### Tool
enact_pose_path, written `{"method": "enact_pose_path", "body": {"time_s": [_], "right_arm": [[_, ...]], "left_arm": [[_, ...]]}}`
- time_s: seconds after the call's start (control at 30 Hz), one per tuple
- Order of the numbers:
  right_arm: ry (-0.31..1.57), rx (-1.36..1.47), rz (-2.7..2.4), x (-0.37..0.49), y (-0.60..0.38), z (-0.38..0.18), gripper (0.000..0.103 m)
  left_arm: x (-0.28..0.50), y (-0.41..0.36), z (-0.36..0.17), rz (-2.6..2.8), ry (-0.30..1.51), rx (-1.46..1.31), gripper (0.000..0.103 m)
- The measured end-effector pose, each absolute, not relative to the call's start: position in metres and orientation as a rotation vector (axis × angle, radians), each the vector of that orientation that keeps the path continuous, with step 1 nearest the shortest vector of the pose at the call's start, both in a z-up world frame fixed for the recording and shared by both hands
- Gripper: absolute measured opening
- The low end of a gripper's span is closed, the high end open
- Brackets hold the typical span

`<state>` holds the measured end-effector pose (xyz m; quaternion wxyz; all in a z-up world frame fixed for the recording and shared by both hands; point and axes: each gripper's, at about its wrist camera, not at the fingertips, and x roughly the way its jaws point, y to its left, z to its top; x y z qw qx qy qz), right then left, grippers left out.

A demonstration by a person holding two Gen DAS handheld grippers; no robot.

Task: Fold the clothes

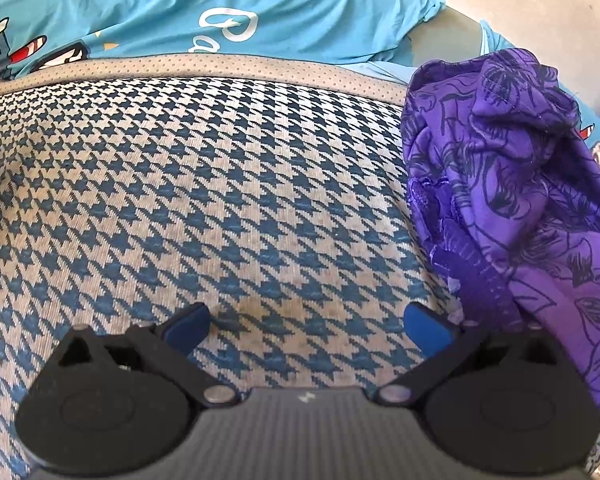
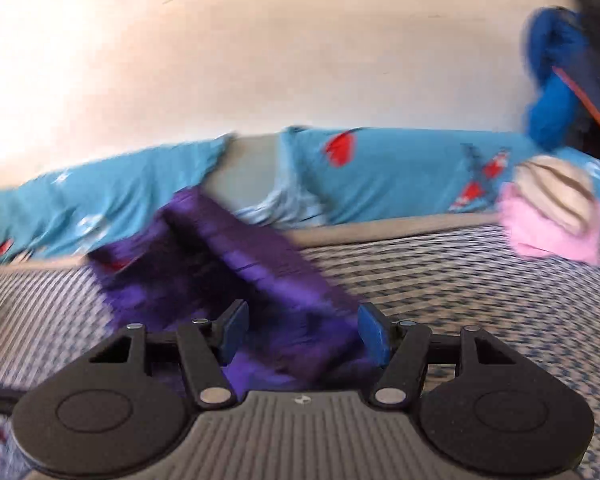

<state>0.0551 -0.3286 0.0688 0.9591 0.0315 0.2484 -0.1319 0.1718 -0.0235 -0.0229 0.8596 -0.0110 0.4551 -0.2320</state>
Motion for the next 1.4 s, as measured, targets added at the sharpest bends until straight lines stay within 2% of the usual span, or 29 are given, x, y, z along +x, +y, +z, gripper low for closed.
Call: {"method": "enact_pose_path", "body": {"time_s": [0.2, 0.43, 0.63, 0.8, 0.87, 0.97, 1.4], "right_arm": [[0.573, 0.003, -0.095, 0.074, -0.285, 0.05, 0.061], [0.679, -0.103, 0.024, 0.099, -0.239, 0.019, 0.076], [0.745, -0.217, -0.053, 0.115, -0.221, -0.002, 0.074], [0.748, -0.106, -0.054, 0.117, -0.238, 0.001, 0.045], [0.735, -0.061, -0.033, 0.114, -0.245, 0.006, 0.025], [0.704, 0.002, -0.009, 0.109, -0.254, 0.017, 0.007], [0.531, 0.148, -0.266, 0.075, -0.316, 0.058, 0.005]], "left_arm": [[0.172, -0.021, -0.021, -0.485, 0.961, -0.039, 0.103], [0.172, -0.019, -0.02, -0.482, 0.967, -0.057, 0.103], [0.172, -0.015, -0.015, -0.486, 0.974, -0.069, 0.103], [0.177, -0.016, -0.015, -0.495, 0.977, -0.065, 0.103], [0.176, -0.016, -0.015, -0.494, 0.974, -0.053, 0.103], [0.172, -0.016, -0.014, -0.492, 0.963, -0.025, 0.103], [0.13, -0.004, -0.017, -0.484, 0.913, 0.04, 0.103]]}}
